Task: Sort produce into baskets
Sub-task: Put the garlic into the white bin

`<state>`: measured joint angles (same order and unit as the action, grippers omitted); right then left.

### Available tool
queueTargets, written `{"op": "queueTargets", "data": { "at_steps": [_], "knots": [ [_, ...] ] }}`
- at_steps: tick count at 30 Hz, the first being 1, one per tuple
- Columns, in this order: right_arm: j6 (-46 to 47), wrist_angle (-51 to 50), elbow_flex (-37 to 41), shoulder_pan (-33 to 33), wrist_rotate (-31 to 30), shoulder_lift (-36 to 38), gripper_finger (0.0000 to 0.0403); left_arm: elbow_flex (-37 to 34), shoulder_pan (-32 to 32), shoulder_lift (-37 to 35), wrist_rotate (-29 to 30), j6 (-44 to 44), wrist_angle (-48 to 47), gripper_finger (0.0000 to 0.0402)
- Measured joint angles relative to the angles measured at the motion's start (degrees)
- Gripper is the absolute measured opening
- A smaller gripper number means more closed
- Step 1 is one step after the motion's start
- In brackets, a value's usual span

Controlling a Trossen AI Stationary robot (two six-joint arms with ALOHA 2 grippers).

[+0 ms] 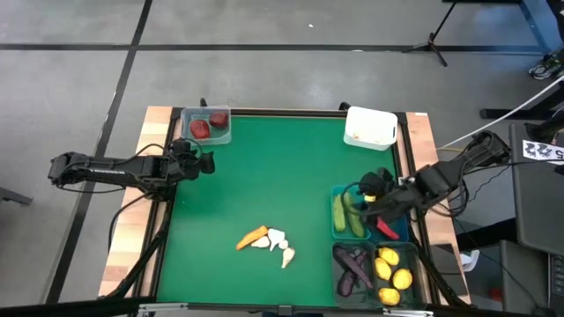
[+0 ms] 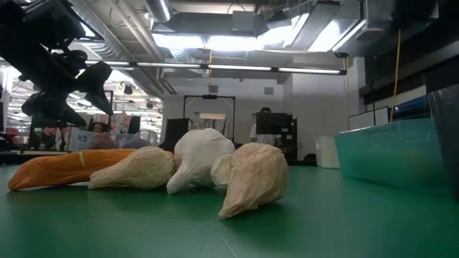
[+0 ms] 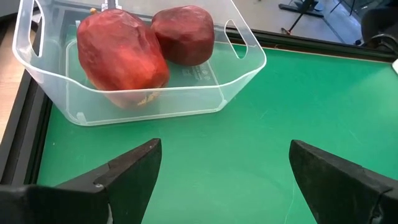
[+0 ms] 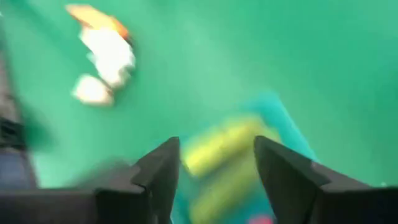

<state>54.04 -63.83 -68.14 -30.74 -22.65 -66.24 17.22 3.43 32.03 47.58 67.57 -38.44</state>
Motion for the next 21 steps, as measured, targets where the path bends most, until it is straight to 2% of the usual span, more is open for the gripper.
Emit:
{"op": "queueTargets", "data": {
  "at_steps": [3,12,16,21],
  "knots": [
    [-11.9,10.5,-0.2,0.0,-3.3,-0.1,0.0215,0.0,0.0,0.0,0.0,0.0,0.0,0.0345],
    [-42.8,31.7,-0.2,0.0,-4.0,-8.7,0.0237,0.0,0.0,0.0,0.0,0.0,0.0,0.0345],
    [-49.8,38.5,-0.2,0.6,-4.8,-14.6,0.0264,0.0,0.0,0.0,0.0,0.0,0.0,0.0345],
    [-50.0,46.1,-0.2,4.2,-3.0,-20.7,0.0288,0.0,0.0,0.0,0.0,0.1,0.1,0.0345]
  ]
}}
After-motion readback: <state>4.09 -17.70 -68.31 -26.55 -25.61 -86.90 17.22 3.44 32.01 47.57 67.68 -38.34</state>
